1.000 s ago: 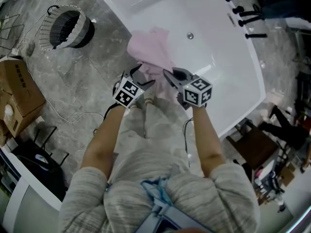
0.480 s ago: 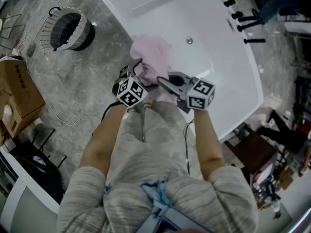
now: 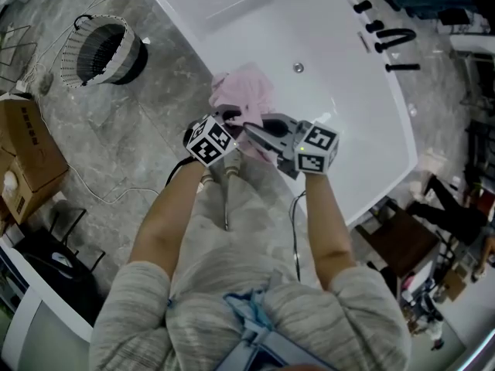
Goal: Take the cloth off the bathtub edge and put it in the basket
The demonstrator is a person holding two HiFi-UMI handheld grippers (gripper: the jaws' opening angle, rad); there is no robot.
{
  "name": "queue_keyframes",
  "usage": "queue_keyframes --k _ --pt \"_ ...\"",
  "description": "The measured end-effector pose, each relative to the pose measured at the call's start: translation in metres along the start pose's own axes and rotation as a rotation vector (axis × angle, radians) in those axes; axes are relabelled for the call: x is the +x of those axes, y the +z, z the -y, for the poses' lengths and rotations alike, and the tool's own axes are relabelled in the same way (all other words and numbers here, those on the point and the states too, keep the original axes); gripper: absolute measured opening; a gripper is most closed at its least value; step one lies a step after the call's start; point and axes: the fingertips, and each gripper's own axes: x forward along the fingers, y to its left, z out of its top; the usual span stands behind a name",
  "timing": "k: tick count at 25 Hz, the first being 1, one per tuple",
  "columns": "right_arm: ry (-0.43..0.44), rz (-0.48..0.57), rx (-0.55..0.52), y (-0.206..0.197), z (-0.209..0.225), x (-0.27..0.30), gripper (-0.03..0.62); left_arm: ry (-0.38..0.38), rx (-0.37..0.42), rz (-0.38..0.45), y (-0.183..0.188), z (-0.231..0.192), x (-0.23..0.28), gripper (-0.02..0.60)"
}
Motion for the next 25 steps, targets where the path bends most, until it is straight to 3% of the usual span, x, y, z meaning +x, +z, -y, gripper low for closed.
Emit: queue_keyframes --k 4,8,14,19,25 --pt "-0.042 0.019 -0.028 0.0 0.004 -0.003 0.009 0.003 -0.037 0.014 -0.003 -0.003 -0.012 0.035" --pt "-0.096 0.022 0.016 -0.014 0.02 -0.015 0.01 0.024 -0.078 0.024 -0.008 -0.007 -0.027 0.034" --pt "-0.193 -0.04 0.023 -0.044 0.046 -0.024 0.013 0.041 -0.1 0.049 -0.01 -0.008 -0.045 0.034" --pt "-0.265 -0.075 0.033 -0.062 0.068 -0.034 0.11 0.049 -0.128 0.074 -0.009 -0.008 -0.059 0.034" --pt "-0.44 -0.274 -0.047 -0.11 0.104 -0.052 0.149 0.063 -0.131 0.11 0.001 -0.011 -0.085 0.034"
